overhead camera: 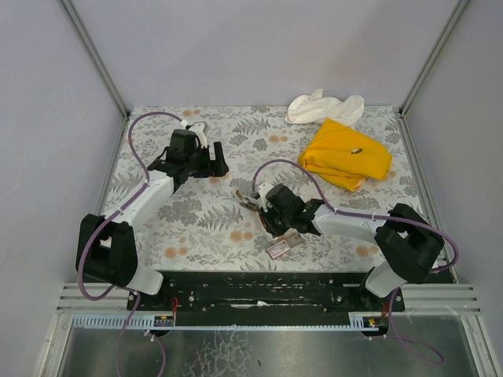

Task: Load the staples into the stapler

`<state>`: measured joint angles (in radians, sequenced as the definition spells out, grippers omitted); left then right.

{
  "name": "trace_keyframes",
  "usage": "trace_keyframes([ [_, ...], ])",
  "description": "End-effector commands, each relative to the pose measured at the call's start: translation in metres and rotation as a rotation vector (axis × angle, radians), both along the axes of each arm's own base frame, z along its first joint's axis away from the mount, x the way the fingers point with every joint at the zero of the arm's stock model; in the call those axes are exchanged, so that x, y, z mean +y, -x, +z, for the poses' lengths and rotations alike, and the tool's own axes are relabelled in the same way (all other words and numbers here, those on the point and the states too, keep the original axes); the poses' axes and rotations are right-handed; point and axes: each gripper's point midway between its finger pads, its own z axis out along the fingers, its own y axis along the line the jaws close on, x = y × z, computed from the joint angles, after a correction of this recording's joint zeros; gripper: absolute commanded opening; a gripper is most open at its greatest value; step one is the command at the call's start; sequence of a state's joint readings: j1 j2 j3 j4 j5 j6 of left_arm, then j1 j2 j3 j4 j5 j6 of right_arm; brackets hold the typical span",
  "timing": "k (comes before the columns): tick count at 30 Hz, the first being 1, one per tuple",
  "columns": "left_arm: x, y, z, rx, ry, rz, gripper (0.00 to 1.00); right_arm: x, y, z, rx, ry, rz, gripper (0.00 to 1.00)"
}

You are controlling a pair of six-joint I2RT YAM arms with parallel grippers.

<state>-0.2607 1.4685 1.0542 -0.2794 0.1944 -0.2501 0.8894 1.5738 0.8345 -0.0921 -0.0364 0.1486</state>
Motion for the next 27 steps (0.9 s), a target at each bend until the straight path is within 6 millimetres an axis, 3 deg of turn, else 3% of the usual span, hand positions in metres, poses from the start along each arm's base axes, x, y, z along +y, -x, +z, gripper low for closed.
trace_keyframes([
  [1, -0.001, -0.004, 0.003, -0.016, 0.005, -0.003, 0.87, 0.017, -0.013, 0.026, -0.068, -0.048, 0.018, 0.14],
  [27, -0.001, -0.003, 0.003, -0.011, 0.007, -0.009, 0.87, 0.009, -0.011, 0.007, -0.046, 0.013, 0.021, 0.13],
])
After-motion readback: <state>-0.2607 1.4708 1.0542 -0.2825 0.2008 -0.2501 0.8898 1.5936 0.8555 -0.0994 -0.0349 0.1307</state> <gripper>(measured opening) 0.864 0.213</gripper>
